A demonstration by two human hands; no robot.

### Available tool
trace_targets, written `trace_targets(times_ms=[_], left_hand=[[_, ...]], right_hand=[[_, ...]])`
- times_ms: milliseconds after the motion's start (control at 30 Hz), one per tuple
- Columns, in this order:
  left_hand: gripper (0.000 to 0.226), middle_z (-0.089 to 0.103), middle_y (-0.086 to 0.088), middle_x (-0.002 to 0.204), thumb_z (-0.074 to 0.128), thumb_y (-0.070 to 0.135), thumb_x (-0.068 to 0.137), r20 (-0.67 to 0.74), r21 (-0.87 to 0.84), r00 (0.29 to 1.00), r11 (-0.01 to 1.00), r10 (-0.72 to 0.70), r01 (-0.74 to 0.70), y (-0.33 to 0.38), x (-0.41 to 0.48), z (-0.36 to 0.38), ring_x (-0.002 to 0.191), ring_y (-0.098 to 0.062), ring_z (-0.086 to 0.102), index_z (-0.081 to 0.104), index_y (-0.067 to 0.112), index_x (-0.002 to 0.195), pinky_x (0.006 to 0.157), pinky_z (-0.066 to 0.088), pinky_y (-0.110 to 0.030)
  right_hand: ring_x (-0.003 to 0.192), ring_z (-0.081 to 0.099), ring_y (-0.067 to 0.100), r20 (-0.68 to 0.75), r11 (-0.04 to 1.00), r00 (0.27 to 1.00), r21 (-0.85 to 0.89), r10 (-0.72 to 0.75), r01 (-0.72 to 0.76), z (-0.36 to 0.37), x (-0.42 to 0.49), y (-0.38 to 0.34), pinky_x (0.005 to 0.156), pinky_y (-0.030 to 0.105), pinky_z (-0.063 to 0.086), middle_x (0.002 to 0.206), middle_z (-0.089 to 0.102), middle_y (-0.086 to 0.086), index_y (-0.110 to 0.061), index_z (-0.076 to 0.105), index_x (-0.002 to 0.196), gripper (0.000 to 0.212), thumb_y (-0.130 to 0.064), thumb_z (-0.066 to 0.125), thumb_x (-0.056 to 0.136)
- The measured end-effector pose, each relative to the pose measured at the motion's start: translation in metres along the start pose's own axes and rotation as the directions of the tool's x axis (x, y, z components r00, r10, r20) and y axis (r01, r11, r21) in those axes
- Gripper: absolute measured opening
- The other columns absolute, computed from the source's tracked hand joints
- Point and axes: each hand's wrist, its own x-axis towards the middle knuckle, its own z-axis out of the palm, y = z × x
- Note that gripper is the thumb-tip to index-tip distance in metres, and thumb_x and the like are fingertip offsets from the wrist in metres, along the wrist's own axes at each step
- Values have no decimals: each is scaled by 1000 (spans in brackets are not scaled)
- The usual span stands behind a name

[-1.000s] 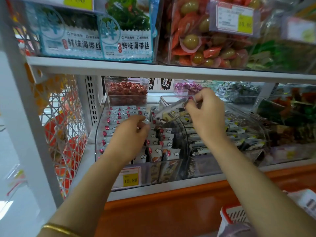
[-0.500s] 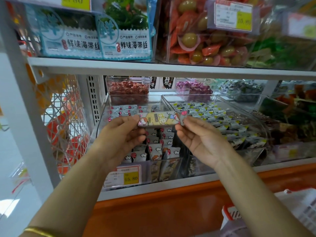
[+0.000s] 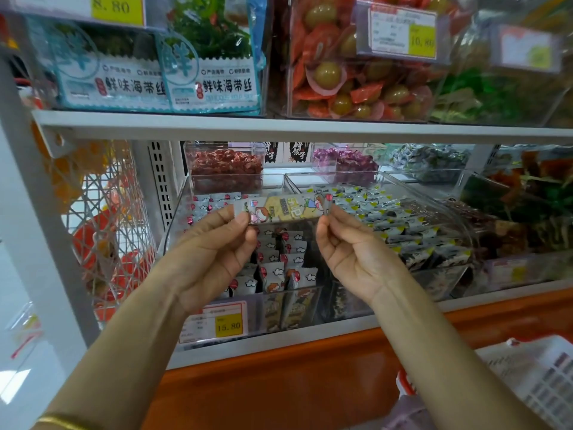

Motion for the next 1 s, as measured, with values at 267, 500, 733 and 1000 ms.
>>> trace_targets(times_ms=[267,500,733,1000], left_hand=[[10,62,-2,64,57,-1,68,19,48,999,998,35,-36,0,-5,4,62,-9,65,56,9,68,59,54,-15],[15,56,-3,65,58,-2,69,1,191,992,974,124,-122,0,-6,4,61,-11,64,53,10,77,58,55,-18],[29,59,-12,86,47,-10,88,-1,463,989,877,145,-128,-6,-8,13,69,-16,63,63,11,99,59,54,-21],[22,61,-9,108,59,16,87,-22,619,967,763,253,-185,-9,-8,9,81,-12,69,61,18,108,69,54,-18]], right_hand=[[53,65,15,-21,997,999,66,-42,44,-4,3,0,51,21,54,61,65,11,-1,65,84,26,12,43,88],[57,65,15,-12,937,977,-288,-211,199,-3,6,3,55,26,55,69,64,7,-7,57,85,10,-5,50,92],[70,66,15,87,678,902,-630,-422,378,-7,3,6,64,26,56,82,61,5,-11,57,81,8,-12,64,85],[89,67,10,194,565,910,-731,-367,384,-4,-1,9,68,28,58,106,62,1,-23,65,102,25,-4,61,86]])
